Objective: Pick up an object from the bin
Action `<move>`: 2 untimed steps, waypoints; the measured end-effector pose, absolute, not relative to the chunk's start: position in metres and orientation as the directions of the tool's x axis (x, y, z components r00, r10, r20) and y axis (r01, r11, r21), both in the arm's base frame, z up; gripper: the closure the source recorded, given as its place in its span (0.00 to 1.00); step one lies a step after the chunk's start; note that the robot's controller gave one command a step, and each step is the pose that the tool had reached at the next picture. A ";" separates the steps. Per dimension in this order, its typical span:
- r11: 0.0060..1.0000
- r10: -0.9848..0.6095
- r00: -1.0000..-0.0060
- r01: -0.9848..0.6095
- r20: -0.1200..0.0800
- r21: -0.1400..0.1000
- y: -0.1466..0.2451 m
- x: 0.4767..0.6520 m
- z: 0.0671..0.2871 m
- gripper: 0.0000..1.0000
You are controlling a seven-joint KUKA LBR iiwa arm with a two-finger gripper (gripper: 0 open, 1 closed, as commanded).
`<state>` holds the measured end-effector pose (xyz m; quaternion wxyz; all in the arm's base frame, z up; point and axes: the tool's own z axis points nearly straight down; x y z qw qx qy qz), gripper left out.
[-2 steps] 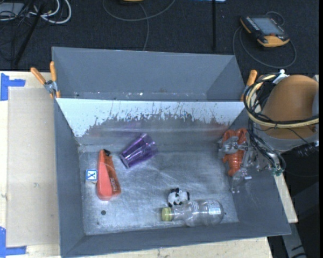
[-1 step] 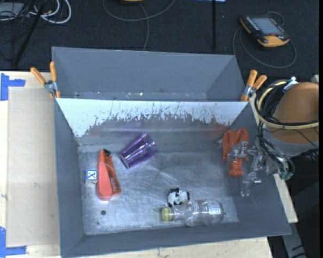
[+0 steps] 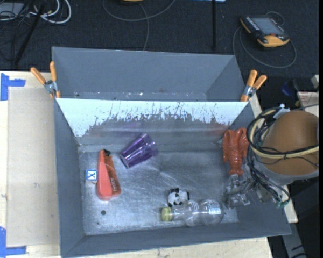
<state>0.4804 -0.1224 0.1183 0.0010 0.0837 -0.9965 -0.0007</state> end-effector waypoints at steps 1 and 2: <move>0.986 -0.169 -0.986 -0.169 0.002 0.001 -0.122 0.480 0.118 0.00; 0.986 -0.170 -0.986 -0.170 0.002 0.001 -0.122 0.480 0.118 0.00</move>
Offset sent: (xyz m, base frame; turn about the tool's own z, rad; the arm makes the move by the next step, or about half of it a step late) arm 0.0000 0.0000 0.0000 0.0000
